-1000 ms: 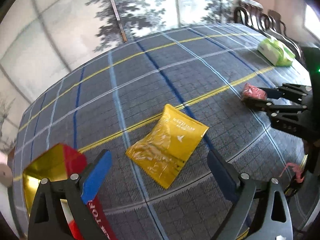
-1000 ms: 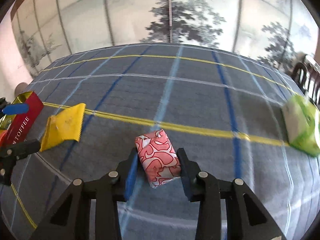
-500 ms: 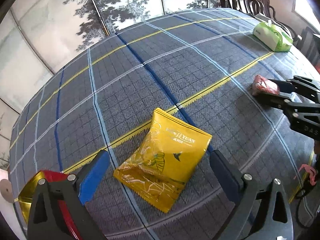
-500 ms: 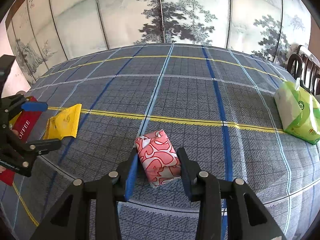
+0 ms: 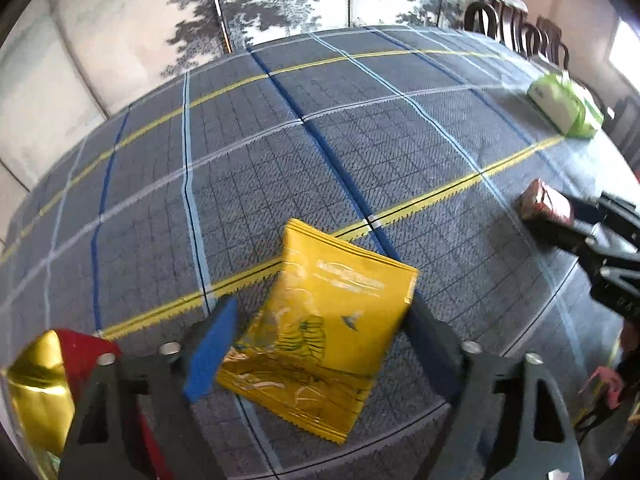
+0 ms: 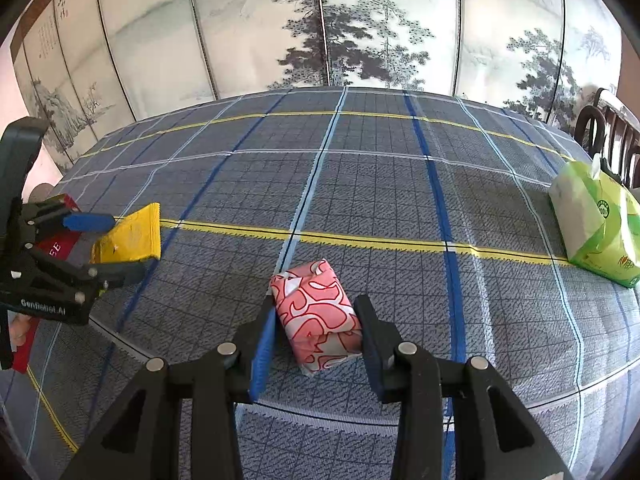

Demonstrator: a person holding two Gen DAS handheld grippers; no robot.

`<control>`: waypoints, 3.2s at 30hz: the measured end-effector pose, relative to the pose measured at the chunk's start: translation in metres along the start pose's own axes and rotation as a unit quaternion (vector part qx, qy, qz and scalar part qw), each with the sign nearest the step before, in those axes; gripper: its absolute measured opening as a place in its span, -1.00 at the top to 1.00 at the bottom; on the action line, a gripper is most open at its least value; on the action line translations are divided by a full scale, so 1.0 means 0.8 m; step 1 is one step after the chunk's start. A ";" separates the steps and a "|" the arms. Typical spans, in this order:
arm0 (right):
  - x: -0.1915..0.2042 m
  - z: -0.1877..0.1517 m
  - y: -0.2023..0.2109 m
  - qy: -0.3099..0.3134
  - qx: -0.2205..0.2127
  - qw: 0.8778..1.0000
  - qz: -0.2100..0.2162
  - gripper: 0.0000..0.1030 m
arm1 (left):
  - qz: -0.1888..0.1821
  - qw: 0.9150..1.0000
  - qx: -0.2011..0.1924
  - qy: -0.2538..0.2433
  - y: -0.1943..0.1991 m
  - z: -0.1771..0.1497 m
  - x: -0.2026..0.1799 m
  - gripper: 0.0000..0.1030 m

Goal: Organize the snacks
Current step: 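Grasp the yellow WANLIYUAN pack with the left tool while the right tool holds the pink pack, then carry the yellow WANLIYUAN pack over the gold tin with the left tool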

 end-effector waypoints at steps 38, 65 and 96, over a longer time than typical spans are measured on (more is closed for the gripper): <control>0.006 -0.002 -0.001 0.023 -0.003 0.999 -0.029 0.25 | 0.030 0.996 -0.014 0.083 0.092 -0.036 -0.004 -0.07; 0.007 -0.003 -0.001 0.029 -0.004 0.999 -0.037 0.26 | 0.137 0.960 -0.014 0.243 0.220 -0.165 0.100 -0.07; 0.008 -0.003 -0.001 0.031 -0.004 0.999 -0.039 0.26 | 0.170 0.942 0.038 0.286 0.185 -0.267 0.158 -0.07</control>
Point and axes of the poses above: each gripper's, at about its wrist camera, not at the fingertips, and y roughly against the way its jaws point, x to its left, z to its top, the point moved 9 cm from there along -y, roughly the way its jaws point, and after that the axes turned 13 degrees about -y, right-handed, at the moved point
